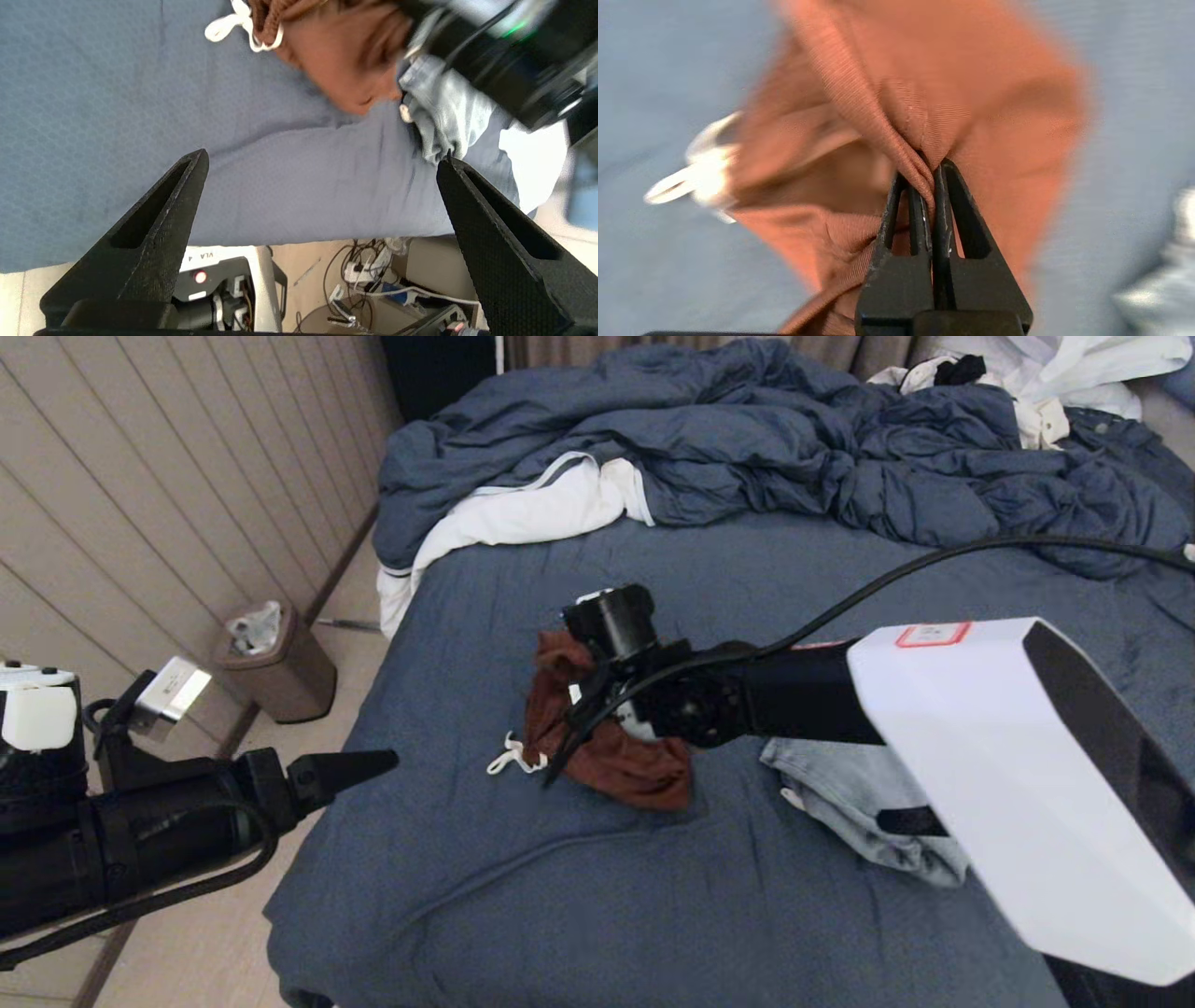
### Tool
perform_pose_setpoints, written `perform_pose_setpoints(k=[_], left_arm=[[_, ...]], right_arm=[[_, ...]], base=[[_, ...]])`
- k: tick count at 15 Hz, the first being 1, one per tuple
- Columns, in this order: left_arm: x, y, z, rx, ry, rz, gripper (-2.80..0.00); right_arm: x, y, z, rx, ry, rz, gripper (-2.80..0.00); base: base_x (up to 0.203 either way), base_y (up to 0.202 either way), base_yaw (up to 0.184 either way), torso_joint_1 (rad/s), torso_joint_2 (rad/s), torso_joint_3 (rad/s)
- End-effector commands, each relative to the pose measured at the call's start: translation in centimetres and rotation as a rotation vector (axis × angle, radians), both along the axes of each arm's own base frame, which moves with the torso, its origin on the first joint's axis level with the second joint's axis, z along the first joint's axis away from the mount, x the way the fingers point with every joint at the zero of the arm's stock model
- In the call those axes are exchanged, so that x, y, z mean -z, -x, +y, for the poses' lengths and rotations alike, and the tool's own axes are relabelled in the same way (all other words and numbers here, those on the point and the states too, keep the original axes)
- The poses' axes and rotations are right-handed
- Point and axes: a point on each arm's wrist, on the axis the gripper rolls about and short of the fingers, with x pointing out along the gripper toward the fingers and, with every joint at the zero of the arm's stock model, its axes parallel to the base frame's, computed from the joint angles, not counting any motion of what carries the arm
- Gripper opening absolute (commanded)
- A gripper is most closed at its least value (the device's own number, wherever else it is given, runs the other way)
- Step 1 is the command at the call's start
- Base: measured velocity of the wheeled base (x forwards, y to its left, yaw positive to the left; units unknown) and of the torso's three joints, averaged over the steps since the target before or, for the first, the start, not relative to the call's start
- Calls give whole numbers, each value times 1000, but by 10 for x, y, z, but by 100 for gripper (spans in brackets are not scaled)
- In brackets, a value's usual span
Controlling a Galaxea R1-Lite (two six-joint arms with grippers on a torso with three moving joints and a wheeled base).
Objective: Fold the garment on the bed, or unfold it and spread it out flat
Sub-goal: Unford the brown shorts
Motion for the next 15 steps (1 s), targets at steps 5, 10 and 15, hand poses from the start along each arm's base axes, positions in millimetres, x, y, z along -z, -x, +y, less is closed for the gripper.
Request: perform_pose_setpoints(k=[5,10,15], left_arm=[[5,-5,-2,1,-4,25,0],[9,-8,-2,2,-8,36,0],[10,-8,-3,3,-8,37,0]], right_arm=[[-30,-7,-92,178,-35,7,-280],[-28,-14,-164,322,-46,46,-280],[23,-17,-220,430,-34,113,-280]], base=[[0,0,0,0,0,0],[0,0,0,0,0,0],[0,0,0,0,0,0]])
